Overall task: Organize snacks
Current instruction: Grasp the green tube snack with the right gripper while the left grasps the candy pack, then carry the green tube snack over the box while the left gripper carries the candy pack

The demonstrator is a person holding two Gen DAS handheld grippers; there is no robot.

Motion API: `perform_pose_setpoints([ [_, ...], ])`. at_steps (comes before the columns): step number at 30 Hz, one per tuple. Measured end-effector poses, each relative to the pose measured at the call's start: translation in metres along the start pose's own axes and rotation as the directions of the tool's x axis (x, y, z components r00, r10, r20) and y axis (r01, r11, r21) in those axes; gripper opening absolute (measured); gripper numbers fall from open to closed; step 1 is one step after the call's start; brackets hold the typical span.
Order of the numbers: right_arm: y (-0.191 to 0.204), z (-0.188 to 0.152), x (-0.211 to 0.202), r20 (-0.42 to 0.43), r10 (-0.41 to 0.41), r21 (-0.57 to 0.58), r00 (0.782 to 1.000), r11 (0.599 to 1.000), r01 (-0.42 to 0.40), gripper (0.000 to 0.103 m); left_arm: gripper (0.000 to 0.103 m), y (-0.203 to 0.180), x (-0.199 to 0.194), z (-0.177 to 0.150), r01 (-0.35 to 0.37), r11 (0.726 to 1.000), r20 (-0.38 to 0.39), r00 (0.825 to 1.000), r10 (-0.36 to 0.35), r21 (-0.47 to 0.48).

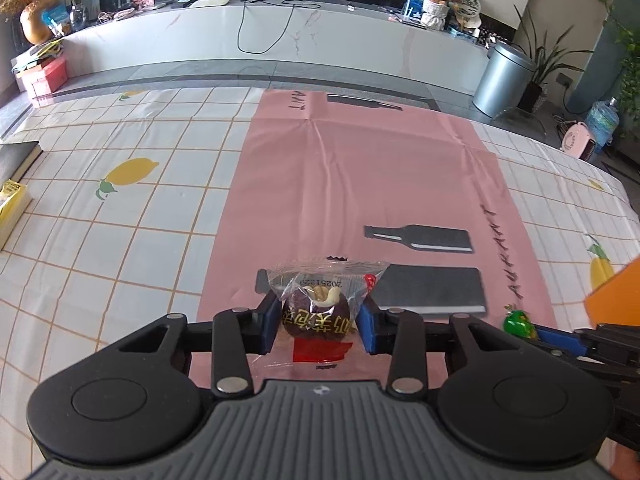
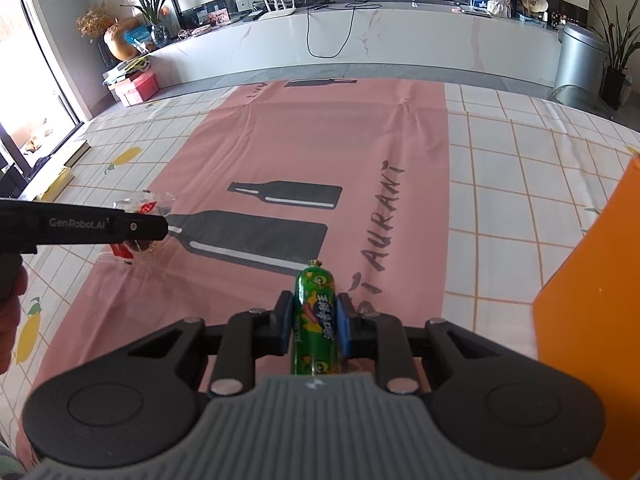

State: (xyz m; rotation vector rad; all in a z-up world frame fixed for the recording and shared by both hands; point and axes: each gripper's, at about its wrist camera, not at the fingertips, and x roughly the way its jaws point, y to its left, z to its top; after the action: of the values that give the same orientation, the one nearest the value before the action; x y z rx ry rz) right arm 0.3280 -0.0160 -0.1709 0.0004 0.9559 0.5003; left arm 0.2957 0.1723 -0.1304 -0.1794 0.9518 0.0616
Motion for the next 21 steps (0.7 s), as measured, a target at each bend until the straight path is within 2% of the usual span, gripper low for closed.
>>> perform_pose_setpoints([
  [5, 0.004, -0.007, -0.025, 0.007, 0.006, 0.019, 1.000, 1.000, -0.006, 0.019, 0.044, -0.018, -0.036, -0.008, 0.024, 0.999, -0.019, 1.000, -0.024, 0.029],
  [10, 0.009, -0.023, -0.069, 0.042, 0.021, 0.050, 0.999, 0.998, -0.023, 0.019, 0.044, -0.041, -0.074, -0.021, 0.019, 0.997, -0.031, 0.999, -0.017, 0.070],
  [21, 0.005, -0.056, -0.169, 0.146, 0.027, 0.050, 0.989, 0.998, -0.035, 0.019, 0.044, -0.102, -0.150, -0.047, 0.091, 0.985, 0.021, 0.995, -0.095, 0.146],
])
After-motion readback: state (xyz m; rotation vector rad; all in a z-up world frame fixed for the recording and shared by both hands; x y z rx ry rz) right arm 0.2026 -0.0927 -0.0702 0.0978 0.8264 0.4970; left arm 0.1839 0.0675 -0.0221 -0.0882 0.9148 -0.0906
